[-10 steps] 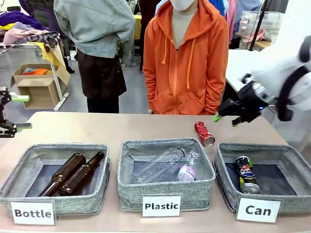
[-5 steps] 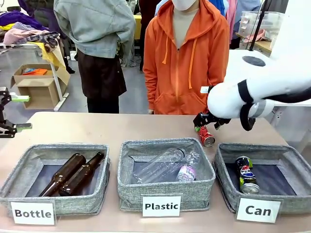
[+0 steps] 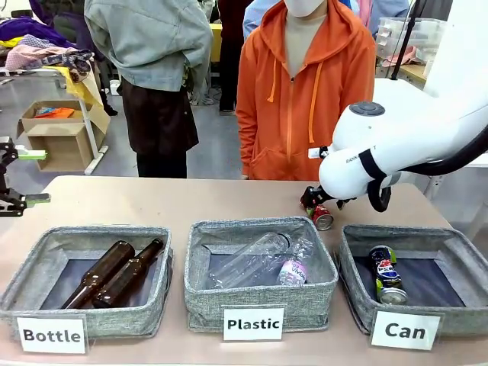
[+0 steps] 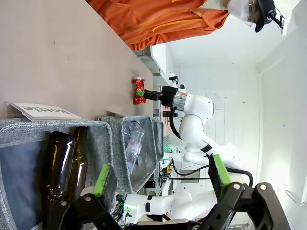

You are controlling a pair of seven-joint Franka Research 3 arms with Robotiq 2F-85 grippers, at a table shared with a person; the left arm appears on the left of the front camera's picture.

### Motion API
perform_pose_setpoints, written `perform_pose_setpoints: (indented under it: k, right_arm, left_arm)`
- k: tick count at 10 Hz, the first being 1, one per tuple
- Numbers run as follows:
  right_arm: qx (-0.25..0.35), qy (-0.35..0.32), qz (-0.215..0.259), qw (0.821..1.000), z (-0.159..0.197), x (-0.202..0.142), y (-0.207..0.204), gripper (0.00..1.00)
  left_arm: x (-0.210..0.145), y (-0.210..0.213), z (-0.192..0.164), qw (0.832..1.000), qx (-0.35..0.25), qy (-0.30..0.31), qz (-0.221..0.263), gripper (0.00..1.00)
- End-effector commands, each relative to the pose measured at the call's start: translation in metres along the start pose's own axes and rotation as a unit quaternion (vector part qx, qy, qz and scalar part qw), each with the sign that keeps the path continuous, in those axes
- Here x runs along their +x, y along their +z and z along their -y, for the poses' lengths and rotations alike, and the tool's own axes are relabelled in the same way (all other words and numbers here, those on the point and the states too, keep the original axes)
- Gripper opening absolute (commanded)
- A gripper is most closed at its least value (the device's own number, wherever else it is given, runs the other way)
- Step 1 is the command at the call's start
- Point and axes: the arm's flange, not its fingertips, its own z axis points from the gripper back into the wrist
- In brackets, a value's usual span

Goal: Sort the can waste into the basket.
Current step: Pick up the can waste from the table and place it in the right Fabric basket.

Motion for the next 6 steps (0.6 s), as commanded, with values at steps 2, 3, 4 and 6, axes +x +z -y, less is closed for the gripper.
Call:
perform_pose_setpoints:
  k: [2, 3, 4, 6]
  right_arm:
    - [0.001, -0.018, -0.017, 1.0, -0.0055, 0.0089, -0.0057, 1.0]
    - [0.001, -0.02, -0.017, 1.0, -0.005, 0.0089, -0.0062, 1.0]
    - [0.0, -0.023, -0.017, 1.0, -0.0043, 0.0092, -0.0066, 1.0]
    - [-0.018, -0.019, -0.017, 1.0, -0.0035, 0.0088, -0.0074, 0.4]
  left_arm:
    - [-0.0004, 0.0022, 0.0012, 1.0, -0.008, -0.006, -0.001, 1.0]
    - [-0.0004, 0.0022, 0.0012, 1.0, -0.008, -0.006, -0.001, 1.0]
    - [-0.0004, 0.0022, 0.0012, 1.0, -0.008, -0.006, -0.001, 1.0]
    - [-0.0004, 0.0022, 0.0012, 1.0, -0.008, -0.006, -0.001, 1.0]
